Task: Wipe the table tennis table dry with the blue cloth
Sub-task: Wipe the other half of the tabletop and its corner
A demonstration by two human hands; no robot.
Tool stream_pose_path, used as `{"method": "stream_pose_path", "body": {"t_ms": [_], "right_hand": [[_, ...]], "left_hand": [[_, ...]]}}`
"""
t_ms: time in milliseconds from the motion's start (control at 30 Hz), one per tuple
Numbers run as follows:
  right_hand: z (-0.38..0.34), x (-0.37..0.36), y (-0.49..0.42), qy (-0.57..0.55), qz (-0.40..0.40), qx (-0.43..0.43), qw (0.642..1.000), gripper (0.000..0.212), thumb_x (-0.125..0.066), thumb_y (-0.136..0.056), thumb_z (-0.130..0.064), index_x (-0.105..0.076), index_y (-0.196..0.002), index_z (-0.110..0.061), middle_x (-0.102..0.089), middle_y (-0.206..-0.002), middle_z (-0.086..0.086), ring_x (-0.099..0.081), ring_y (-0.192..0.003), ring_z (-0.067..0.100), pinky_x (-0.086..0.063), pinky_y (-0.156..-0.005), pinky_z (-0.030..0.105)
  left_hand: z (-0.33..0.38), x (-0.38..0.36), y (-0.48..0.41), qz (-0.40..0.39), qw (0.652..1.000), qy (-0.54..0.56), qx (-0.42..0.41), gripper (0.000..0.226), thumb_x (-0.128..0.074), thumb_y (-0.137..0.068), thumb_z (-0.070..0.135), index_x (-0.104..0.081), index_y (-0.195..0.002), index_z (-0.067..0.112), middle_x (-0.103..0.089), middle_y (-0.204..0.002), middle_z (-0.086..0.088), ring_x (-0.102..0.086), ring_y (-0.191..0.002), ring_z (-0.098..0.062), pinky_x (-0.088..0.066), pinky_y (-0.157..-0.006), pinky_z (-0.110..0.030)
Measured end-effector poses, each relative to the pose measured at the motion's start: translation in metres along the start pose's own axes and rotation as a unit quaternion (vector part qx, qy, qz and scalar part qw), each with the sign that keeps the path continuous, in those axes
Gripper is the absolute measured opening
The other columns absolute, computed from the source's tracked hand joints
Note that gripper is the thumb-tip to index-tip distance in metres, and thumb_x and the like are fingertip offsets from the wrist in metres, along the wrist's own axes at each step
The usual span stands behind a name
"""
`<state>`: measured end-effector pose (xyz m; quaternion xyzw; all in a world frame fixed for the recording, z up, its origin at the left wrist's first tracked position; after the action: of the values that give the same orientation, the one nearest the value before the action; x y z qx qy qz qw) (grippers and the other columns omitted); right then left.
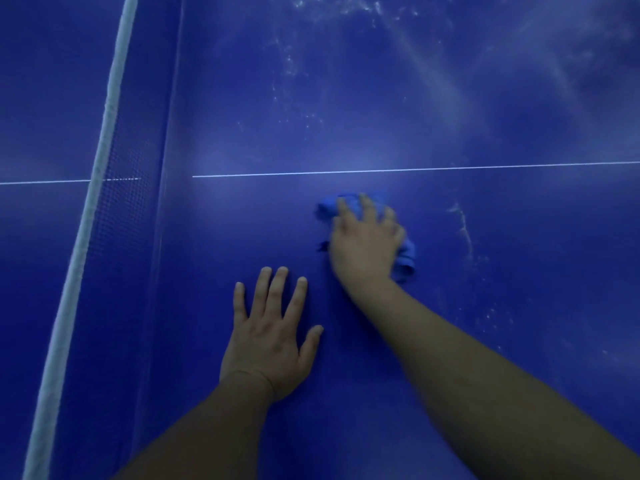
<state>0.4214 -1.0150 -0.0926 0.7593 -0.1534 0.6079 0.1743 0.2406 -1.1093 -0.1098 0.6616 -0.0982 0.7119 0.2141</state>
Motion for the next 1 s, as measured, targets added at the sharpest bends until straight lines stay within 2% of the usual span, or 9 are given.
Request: {"method": "stream_pose_path", "body": {"t_ms": [67, 133, 200, 333, 433, 667, 767, 867, 1000], "right_hand": [[-0.037, -0.011, 0.004, 0.008, -0.006, 0.097, 0.995, 0.040, -0.041, -0.104, -0.041, -0.047, -0.144, -0.039, -0.032, -0.161, -0.002, -0.028, -0.142, 0.038, -0.023, -0.109, 0.055], [-0.032, -0.011, -0.015, 0.016, -0.005, 0.122, 0.992, 0.040, -0.042, -0.103, -0.040, -0.050, -0.142, -0.038, -0.037, -0.158, -0.001, -0.033, -0.139, 0.039, -0.027, -0.106, 0.054], [0.007, -0.001, -0.044, 0.018, 0.017, 0.059, 0.998, 0.040, -0.040, -0.103, -0.040, -0.050, -0.142, -0.039, -0.037, -0.159, -0.003, -0.033, -0.138, 0.039, -0.027, -0.107, 0.053], [0.124, 0.032, -0.082, 0.005, 0.046, -0.167, 0.985, 0.042, -0.031, -0.105, -0.043, -0.044, -0.145, -0.041, -0.030, -0.161, -0.006, -0.028, -0.141, 0.037, -0.023, -0.112, 0.055], [0.152, 0.044, -0.080, 0.000, 0.024, -0.219, 0.976, 0.044, -0.029, -0.106, -0.043, -0.039, -0.149, -0.040, -0.025, -0.163, -0.003, -0.024, -0.143, 0.039, -0.019, -0.113, 0.058], [0.008, 0.004, -0.016, 0.029, -0.018, 0.041, 0.999, 0.043, -0.033, -0.105, -0.044, -0.040, -0.147, -0.044, -0.024, -0.164, -0.006, -0.021, -0.145, 0.035, -0.020, -0.112, 0.053], [0.010, 0.005, -0.034, 0.024, -0.011, 0.070, 0.997, 0.043, -0.035, -0.105, -0.044, -0.041, -0.147, -0.044, -0.028, -0.162, -0.005, -0.024, -0.144, 0.036, -0.022, -0.111, 0.053], [0.070, 0.023, -0.082, 0.031, 0.024, -0.029, 0.999, 0.043, -0.036, -0.103, -0.043, -0.045, -0.145, -0.042, -0.031, -0.161, -0.004, -0.029, -0.140, 0.038, -0.025, -0.111, 0.053], [0.120, 0.037, -0.096, -0.010, 0.023, -0.171, 0.985, 0.046, -0.030, -0.105, -0.044, -0.040, -0.149, -0.041, -0.025, -0.163, -0.005, -0.023, -0.144, 0.037, -0.018, -0.114, 0.057]], "left_hand": [[0.001, 0.000, -0.001, -0.005, 1.000, -0.002, 0.003, 0.074, -0.025, -0.097, 0.064, -0.030, -0.156, 0.020, -0.025, -0.163, -0.012, -0.015, -0.153, -0.031, -0.015, -0.118, -0.064], [0.002, 0.000, -0.002, -0.003, 1.000, -0.002, 0.003, 0.074, -0.023, -0.098, 0.064, -0.029, -0.156, 0.020, -0.025, -0.163, -0.012, -0.014, -0.153, -0.031, -0.013, -0.118, -0.063], [0.001, 0.000, -0.002, -0.003, 1.000, -0.001, 0.001, 0.073, -0.021, -0.098, 0.065, -0.028, -0.156, 0.021, -0.025, -0.162, -0.011, -0.014, -0.153, -0.031, -0.012, -0.118, -0.063], [0.001, 0.000, 0.000, -0.004, 1.000, 0.007, -0.002, 0.074, -0.017, -0.098, 0.065, -0.026, -0.157, 0.021, -0.022, -0.163, -0.011, -0.012, -0.154, -0.031, -0.008, -0.118, -0.062], [0.001, 0.000, 0.000, -0.008, 1.000, 0.009, 0.000, 0.074, -0.018, -0.098, 0.065, -0.026, -0.157, 0.021, -0.021, -0.163, -0.011, -0.010, -0.154, -0.032, -0.008, -0.118, -0.063], [0.000, 0.002, -0.001, -0.012, 1.000, 0.002, 0.002, 0.074, -0.023, -0.097, 0.064, -0.030, -0.156, 0.020, -0.024, -0.163, -0.011, -0.013, -0.153, -0.031, -0.011, -0.118, -0.063], [0.002, 0.003, -0.002, -0.015, 1.000, 0.007, 0.003, 0.074, -0.022, -0.097, 0.065, -0.027, -0.157, 0.022, -0.021, -0.163, -0.010, -0.010, -0.154, -0.030, -0.006, -0.119, -0.061], [0.001, 0.003, -0.002, -0.011, 1.000, 0.007, 0.002, 0.074, -0.022, -0.098, 0.066, -0.024, -0.157, 0.022, -0.019, -0.164, -0.010, -0.008, -0.154, -0.030, -0.002, -0.119, -0.060], [0.000, 0.001, -0.002, -0.012, 1.000, 0.007, 0.003, 0.074, -0.020, -0.098, 0.066, -0.022, -0.157, 0.022, -0.018, -0.164, -0.010, -0.007, -0.154, -0.031, -0.003, -0.119, -0.061]]}}
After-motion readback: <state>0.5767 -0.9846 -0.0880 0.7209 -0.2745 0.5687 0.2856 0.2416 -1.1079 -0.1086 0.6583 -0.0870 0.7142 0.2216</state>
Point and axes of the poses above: each hand's wrist, its own y-axis away from the middle knuckle, its own x-axis out of the back of the hand, z = x × y, the point moved 4 cm from there along -y, towards the middle knuckle
